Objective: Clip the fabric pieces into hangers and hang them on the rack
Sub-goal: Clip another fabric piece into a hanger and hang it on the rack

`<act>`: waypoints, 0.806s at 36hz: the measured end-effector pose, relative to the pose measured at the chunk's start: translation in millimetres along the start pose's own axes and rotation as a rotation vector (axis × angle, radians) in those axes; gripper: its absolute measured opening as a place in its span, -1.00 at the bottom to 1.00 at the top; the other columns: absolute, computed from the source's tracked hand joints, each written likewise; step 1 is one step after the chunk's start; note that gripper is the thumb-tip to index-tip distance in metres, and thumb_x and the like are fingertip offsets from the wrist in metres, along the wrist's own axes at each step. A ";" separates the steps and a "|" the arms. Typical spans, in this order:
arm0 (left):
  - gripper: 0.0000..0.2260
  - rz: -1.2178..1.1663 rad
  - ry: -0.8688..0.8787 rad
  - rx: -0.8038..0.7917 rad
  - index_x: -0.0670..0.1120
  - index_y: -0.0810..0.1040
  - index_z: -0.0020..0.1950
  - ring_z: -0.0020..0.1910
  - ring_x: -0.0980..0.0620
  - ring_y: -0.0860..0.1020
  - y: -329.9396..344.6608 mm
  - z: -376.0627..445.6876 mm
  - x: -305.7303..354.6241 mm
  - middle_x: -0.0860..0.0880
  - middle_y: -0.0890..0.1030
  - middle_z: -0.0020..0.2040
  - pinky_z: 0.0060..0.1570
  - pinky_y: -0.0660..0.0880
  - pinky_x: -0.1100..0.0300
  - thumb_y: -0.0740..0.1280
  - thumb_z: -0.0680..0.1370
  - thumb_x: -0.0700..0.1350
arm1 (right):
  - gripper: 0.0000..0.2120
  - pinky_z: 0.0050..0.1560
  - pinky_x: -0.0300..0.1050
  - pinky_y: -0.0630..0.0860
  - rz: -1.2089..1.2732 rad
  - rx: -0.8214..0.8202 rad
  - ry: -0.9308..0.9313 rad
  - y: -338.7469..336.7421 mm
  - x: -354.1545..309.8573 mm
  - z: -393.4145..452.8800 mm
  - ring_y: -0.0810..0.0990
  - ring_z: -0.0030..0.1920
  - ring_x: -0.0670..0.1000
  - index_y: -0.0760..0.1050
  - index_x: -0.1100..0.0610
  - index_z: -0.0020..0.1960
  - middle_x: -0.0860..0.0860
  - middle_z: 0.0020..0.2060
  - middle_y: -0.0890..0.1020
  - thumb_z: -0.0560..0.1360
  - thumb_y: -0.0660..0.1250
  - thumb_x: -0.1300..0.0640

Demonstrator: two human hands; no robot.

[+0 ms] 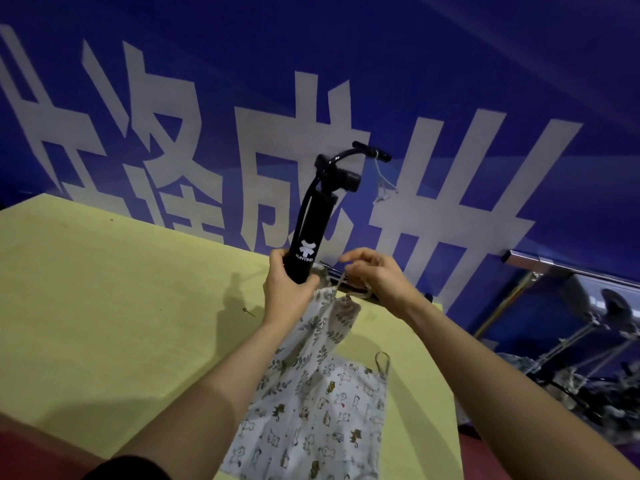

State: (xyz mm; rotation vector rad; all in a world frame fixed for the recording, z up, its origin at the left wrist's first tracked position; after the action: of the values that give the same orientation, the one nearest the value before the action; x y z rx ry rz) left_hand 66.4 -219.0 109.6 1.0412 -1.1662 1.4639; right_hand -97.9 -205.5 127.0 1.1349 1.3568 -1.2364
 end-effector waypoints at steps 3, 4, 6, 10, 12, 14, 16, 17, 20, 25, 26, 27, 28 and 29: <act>-0.55 -0.001 0.025 -0.041 0.03 0.26 0.13 -0.12 0.07 0.49 8.9 3.8 10.8 0.05 0.47 -0.02 -0.15 0.47 0.16 0.41 0.41 -0.27 | -0.84 -0.45 -0.33 0.43 0.072 0.014 -0.023 -2.7 -12.9 -0.5 0.47 -0.53 -0.16 0.49 0.25 0.04 -0.12 -0.56 0.49 0.50 0.25 0.42; -0.53 0.006 0.032 -0.044 0.04 0.26 0.15 -0.11 0.05 0.50 11.0 5.5 11.7 0.04 0.48 -0.02 -0.16 0.47 0.16 0.41 0.40 -0.27 | -0.83 -0.47 -0.31 0.42 0.084 0.025 -0.033 -3.5 -16.0 -0.6 0.44 -0.56 -0.15 0.49 0.26 0.03 -0.11 -0.58 0.45 0.49 0.26 0.44; -0.54 -0.037 0.043 -0.035 0.02 0.29 0.14 -0.18 0.05 0.53 13.1 7.9 8.9 -0.02 0.53 -0.05 -0.23 0.48 0.15 0.40 0.39 -0.31 | -0.85 -0.50 -0.26 0.40 0.061 0.069 -0.058 -8.1 -20.8 -1.1 0.36 -0.58 -0.12 0.51 0.27 -0.01 -0.08 -0.58 0.39 0.47 0.28 0.44; -0.57 -0.083 0.080 -0.097 -0.09 0.31 0.23 -0.36 0.22 0.52 21.6 6.5 5.1 -0.10 0.52 -0.04 -0.32 0.46 0.24 0.33 0.45 -0.38 | -0.91 -0.55 -0.24 0.32 -0.035 0.165 -0.101 -18.0 -25.4 -5.5 0.30 -0.60 -0.09 0.49 0.28 -0.16 -0.07 -0.60 0.39 0.45 0.31 0.44; -0.48 -0.040 0.106 -0.111 -0.03 0.21 0.33 -0.33 0.21 0.54 22.9 7.2 10.0 -0.09 0.48 0.10 -0.35 0.48 0.32 0.36 0.47 -0.32 | -0.87 -0.56 -0.24 0.29 -0.075 0.195 -0.114 -20.0 -27.9 -8.7 0.28 -0.59 -0.09 0.49 0.25 -0.19 -0.06 -0.59 0.38 0.44 0.30 0.45; -0.31 -0.017 0.153 -0.114 0.06 0.09 0.42 -0.16 0.15 0.57 22.5 6.8 16.4 -0.04 0.40 0.23 -0.25 0.54 0.33 0.40 0.46 -0.27 | -0.83 -0.55 -0.25 0.34 -0.106 0.193 -0.146 -18.1 -34.0 -12.1 0.30 -0.57 -0.09 0.50 0.23 -0.14 -0.01 -0.53 0.37 0.43 0.27 0.47; -0.29 0.067 0.260 -0.110 0.13 0.10 0.44 0.07 0.12 0.49 19.9 3.9 26.1 -0.03 0.31 0.33 -0.06 0.54 0.27 0.42 0.45 -0.23 | -0.78 -0.50 -0.27 0.39 -0.171 0.175 -0.197 -13.9 -44.3 -16.2 0.33 -0.54 -0.15 0.50 0.21 -0.07 -0.02 -0.47 0.37 0.43 0.24 0.49; -0.33 0.123 0.317 -0.107 0.13 0.14 0.42 0.11 0.16 0.43 18.4 1.6 31.1 -0.03 0.28 0.34 0.00 0.50 0.28 0.42 0.46 -0.20 | -0.76 -0.48 -0.29 0.39 -0.225 0.170 -0.230 -12.2 -50.4 -18.1 0.34 -0.53 -0.18 0.49 0.20 -0.05 -0.03 -0.44 0.39 0.43 0.24 0.49; -0.50 0.267 0.421 -0.168 0.18 0.23 0.28 0.02 0.04 0.44 20.2 -3.0 39.0 -0.06 0.31 0.20 0.04 0.50 0.07 0.40 0.49 -0.13 | -0.72 -0.41 -0.29 0.36 -0.481 0.240 -0.358 -12.4 -71.9 -22.0 0.39 -0.46 -0.19 0.49 0.12 -0.01 -0.07 -0.34 0.46 0.44 0.23 0.45; -0.59 0.545 0.441 -0.280 0.13 0.35 0.25 0.28 -0.15 0.31 24.7 0.6 44.2 -0.05 0.20 0.34 0.30 0.33 -0.08 0.36 0.46 -0.14 | -0.78 -0.22 -0.34 0.38 -0.765 0.319 -0.553 -7.5 -112.6 -21.4 0.43 -0.30 -0.18 0.49 0.17 0.16 -0.18 -0.23 0.45 0.53 0.26 0.32; -0.59 0.570 0.420 -0.337 0.13 0.35 0.26 0.32 -0.15 0.27 27.4 1.2 44.0 0.00 0.17 0.39 0.33 0.29 -0.09 0.34 0.46 -0.12 | -0.80 -0.18 -0.28 0.40 -0.840 0.294 -0.575 -2.8 -118.1 -19.3 0.43 -0.26 -0.16 0.49 0.17 0.16 -0.13 -0.19 0.46 0.54 0.26 0.29; -0.58 0.597 0.413 -0.401 0.15 0.32 0.27 0.32 -0.17 0.28 29.6 0.5 45.2 0.06 0.14 0.43 0.32 0.29 -0.10 0.33 0.46 -0.09 | -0.82 -0.15 -0.22 0.42 -0.903 0.273 -0.586 1.3 -122.9 -17.2 0.44 -0.23 -0.12 0.49 0.17 0.15 -0.08 -0.14 0.47 0.55 0.26 0.26; -0.57 0.630 0.419 -0.460 0.17 0.28 0.28 0.29 -0.19 0.34 31.1 -1.4 47.4 0.11 0.12 0.45 0.27 0.35 -0.10 0.32 0.46 -0.05 | -0.84 -0.13 -0.17 0.46 -0.953 0.254 -0.585 4.4 -127.1 -15.4 0.47 -0.18 -0.08 0.50 0.17 0.13 -0.04 -0.10 0.48 0.56 0.25 0.24; -0.55 0.665 0.428 -0.506 0.17 0.25 0.30 0.25 -0.19 0.40 31.8 -2.7 49.4 0.15 0.11 0.47 0.20 0.40 -0.08 0.31 0.46 -0.02 | -0.85 -0.11 -0.12 0.50 -1.003 0.235 -0.583 7.0 -130.4 -13.2 0.49 -0.14 -0.04 0.51 0.18 0.11 0.00 -0.08 0.50 0.56 0.25 0.22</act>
State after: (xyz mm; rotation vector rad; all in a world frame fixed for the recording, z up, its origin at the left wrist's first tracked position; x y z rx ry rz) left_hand 26.3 -210.7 151.8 -0.0330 -1.5175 1.6408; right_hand -75.5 -196.7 255.9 0.0979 1.3403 -2.2586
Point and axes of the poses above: each hand's wrist, its own z-axis towards the middle knuckle, its own y-axis out of the palm, x = y × z, the point moved 10 cm from there along z, towards the middle knuckle
